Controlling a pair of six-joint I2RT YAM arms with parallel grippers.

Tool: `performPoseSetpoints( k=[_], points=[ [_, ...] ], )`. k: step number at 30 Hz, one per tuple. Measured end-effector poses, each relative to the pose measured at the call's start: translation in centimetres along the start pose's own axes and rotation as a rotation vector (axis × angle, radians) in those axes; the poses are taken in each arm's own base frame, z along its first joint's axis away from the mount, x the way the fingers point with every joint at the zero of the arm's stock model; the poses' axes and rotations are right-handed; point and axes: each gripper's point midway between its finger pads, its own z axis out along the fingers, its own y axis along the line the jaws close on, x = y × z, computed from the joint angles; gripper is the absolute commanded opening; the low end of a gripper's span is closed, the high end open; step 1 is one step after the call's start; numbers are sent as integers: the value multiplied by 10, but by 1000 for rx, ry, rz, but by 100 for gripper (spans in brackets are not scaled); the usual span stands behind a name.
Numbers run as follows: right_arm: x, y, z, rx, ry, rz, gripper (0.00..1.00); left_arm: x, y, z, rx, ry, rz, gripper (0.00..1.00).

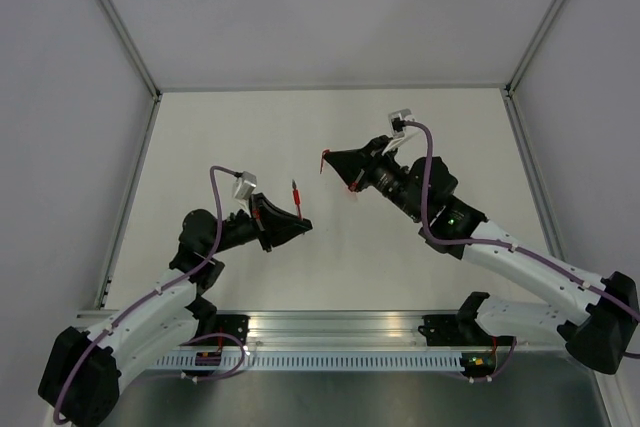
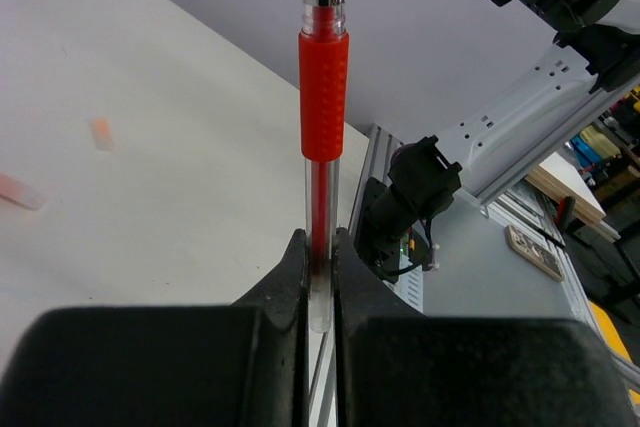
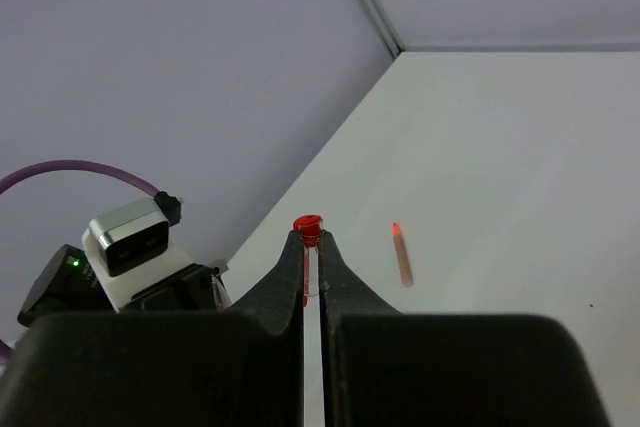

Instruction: Insert the pens into the pen caps

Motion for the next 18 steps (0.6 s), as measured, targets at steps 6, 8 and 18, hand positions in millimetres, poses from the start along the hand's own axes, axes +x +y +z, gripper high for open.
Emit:
performPoseSetpoints(
  k=[6,8,18],
  points=[
    [-3,23,7,-103,-34,13,0,3,-5,1,35,15,-18,2],
    [3,27,11,-124,-23,14,0,2,-6,1,39,14,-19,2],
    [15,35,15,-166,9,19,0,10,-2,3,44,44,-45,2]
  ],
)
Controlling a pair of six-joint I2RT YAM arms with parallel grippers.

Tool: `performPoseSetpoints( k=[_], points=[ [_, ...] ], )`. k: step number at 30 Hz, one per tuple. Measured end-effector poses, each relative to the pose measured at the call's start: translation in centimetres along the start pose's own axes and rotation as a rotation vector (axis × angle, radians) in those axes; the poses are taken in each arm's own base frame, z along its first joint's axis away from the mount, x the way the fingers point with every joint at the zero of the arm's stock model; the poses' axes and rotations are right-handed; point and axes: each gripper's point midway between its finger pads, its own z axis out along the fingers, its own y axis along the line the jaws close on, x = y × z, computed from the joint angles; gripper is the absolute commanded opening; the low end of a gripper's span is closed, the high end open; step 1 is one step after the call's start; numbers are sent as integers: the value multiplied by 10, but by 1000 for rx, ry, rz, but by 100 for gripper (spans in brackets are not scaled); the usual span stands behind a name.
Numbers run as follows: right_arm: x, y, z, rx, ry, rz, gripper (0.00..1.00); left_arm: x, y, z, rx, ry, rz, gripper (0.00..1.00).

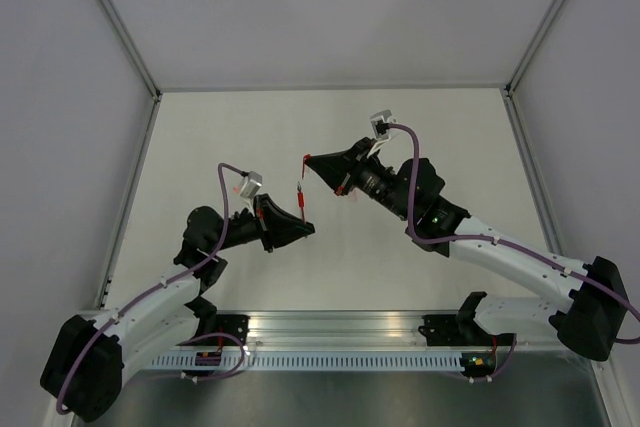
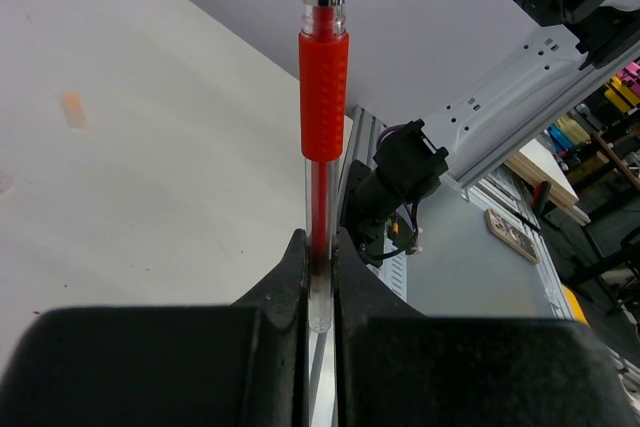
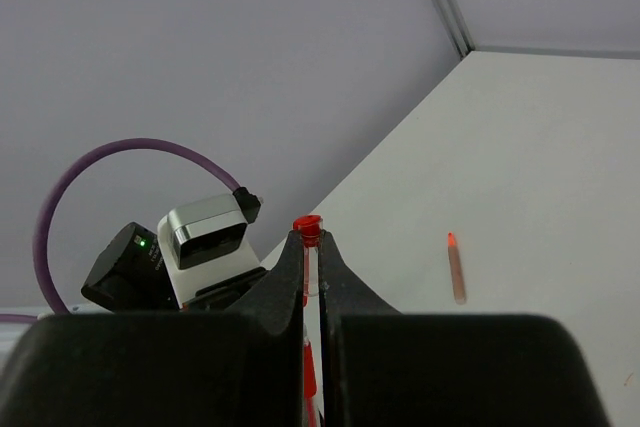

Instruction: Insert the pens into the pen caps

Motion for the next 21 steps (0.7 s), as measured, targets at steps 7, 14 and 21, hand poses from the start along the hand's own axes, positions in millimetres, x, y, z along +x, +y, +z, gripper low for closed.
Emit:
performPoseSetpoints(
  k=[7,14,21],
  points=[
    [1,5,0,-24,9,0,0,6,4,1,-3,23,-24,2],
    [5,9,-1,-45,25,0,0,11,6,2,-4,40,-39,2],
    [11,7,0,-44,44,-2,0,13,6,2,-1,47,-44,2]
  ],
)
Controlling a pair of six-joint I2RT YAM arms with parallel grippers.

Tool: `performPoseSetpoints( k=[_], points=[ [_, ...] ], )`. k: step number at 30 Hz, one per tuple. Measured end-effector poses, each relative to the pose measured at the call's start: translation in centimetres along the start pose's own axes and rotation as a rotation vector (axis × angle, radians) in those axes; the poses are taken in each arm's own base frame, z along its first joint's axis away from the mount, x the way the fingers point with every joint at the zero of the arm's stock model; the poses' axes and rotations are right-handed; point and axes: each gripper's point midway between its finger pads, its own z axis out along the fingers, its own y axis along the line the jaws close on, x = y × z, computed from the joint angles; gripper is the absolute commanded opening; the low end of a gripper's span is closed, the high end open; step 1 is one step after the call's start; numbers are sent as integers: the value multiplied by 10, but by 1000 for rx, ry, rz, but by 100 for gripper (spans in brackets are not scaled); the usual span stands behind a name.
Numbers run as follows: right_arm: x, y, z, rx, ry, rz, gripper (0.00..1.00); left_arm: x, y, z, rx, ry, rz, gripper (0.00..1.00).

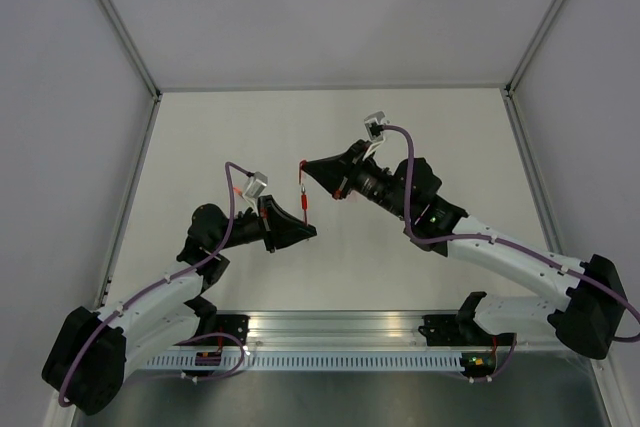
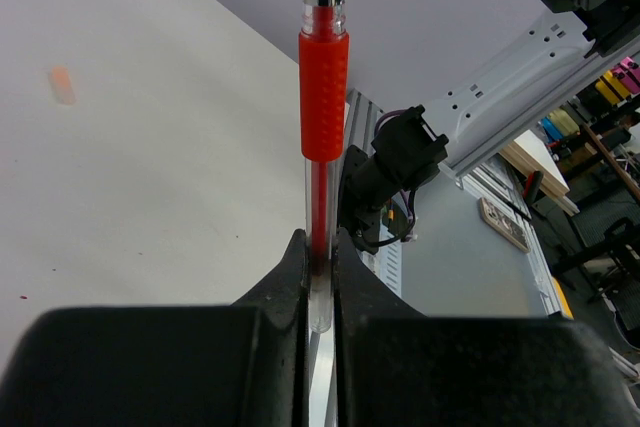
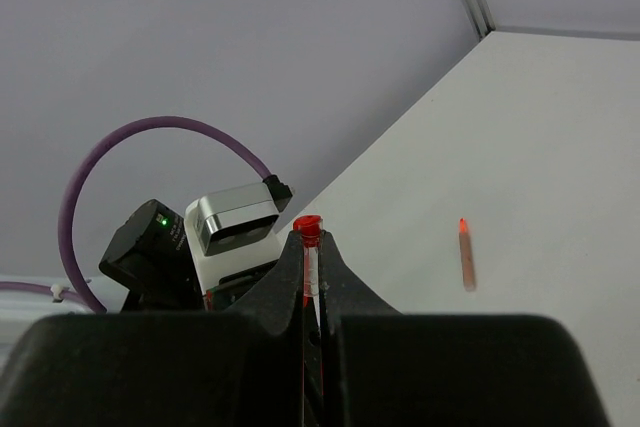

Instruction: Insert the pens into the pen caps

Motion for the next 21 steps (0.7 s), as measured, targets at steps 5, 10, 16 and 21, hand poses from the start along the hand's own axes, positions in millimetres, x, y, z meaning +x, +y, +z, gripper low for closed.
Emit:
performPoseSetpoints(
  k=[5,10,16,21],
  points=[
    [9,-5,1,13,31,-1,0,0,0,0,1,1,0,2],
    [17,-10,1,29,57,-3,0,0,0,0,1,1,0,2],
    [19,-10,0,29,66,-2,0,0,0,0,1,1,0,2],
    [23,-9,-1,20,85,-1,0,0,0,0,1,2,-1,2]
  ],
)
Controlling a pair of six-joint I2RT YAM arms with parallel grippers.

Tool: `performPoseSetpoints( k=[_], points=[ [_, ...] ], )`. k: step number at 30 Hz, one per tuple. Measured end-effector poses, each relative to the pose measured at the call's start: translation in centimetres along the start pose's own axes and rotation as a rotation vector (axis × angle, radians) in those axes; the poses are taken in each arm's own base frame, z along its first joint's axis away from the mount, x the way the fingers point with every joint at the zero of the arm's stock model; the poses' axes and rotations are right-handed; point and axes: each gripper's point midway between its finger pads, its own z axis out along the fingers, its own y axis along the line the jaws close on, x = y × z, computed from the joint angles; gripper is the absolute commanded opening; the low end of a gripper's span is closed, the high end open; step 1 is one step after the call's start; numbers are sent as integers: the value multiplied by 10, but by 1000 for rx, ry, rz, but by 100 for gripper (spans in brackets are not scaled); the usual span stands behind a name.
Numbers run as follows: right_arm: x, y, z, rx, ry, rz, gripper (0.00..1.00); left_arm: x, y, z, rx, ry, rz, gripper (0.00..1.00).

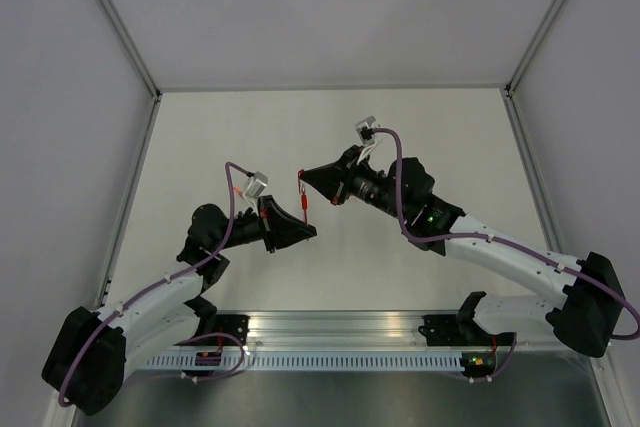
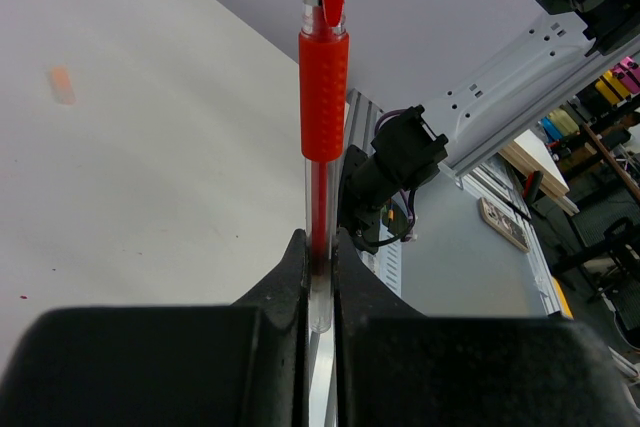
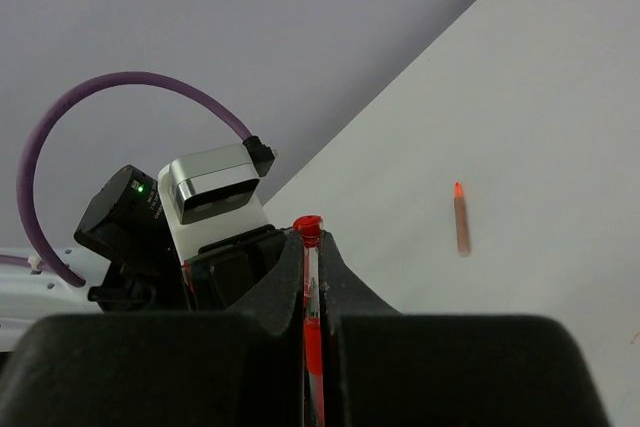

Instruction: Insert the pens into the pen caps

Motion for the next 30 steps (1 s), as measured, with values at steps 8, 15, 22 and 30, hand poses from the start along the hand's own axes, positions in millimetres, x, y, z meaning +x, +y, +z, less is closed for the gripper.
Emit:
performPoseSetpoints(
  k=[8,15,22,30],
  points=[
    [19,-4,-4,12,77,-10,0,1,1,0,-5,4,-7,2],
    [25,-7,-5,20,94,-18,1,6,4,-1,-22,18,-29,2],
    [32,-10,-7,29,113,-26,36,7,4,-2,-29,24,-38,2],
    [27,-17,0,96,139,-56,50,6,3,-2,-25,19,-31,2]
  ],
)
